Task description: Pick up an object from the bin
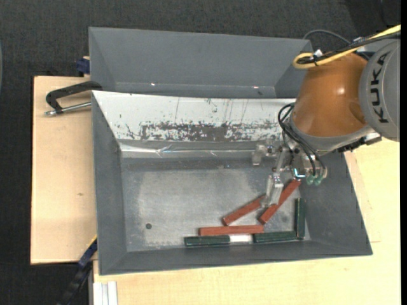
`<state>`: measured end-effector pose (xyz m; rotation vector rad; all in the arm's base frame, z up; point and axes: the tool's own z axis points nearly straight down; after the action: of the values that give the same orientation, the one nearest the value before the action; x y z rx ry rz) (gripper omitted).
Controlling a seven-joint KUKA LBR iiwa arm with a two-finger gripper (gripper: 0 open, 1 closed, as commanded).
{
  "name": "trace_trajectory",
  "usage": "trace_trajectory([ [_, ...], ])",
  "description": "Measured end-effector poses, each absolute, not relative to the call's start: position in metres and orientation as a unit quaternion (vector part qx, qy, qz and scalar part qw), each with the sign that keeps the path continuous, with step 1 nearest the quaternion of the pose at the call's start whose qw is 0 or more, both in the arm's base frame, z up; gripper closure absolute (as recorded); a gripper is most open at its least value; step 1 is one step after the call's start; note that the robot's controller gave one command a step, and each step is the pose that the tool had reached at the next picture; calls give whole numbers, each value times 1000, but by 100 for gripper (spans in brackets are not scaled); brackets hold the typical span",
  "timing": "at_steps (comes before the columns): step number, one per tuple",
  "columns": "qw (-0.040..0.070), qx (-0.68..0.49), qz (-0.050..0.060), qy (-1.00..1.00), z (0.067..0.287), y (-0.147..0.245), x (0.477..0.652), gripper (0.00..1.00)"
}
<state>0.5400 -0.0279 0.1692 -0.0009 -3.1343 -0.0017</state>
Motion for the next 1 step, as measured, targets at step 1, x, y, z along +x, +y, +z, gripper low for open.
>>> trace_trajectory([
  [1,-1,0,0,-1000,174,-28,542,0],
])
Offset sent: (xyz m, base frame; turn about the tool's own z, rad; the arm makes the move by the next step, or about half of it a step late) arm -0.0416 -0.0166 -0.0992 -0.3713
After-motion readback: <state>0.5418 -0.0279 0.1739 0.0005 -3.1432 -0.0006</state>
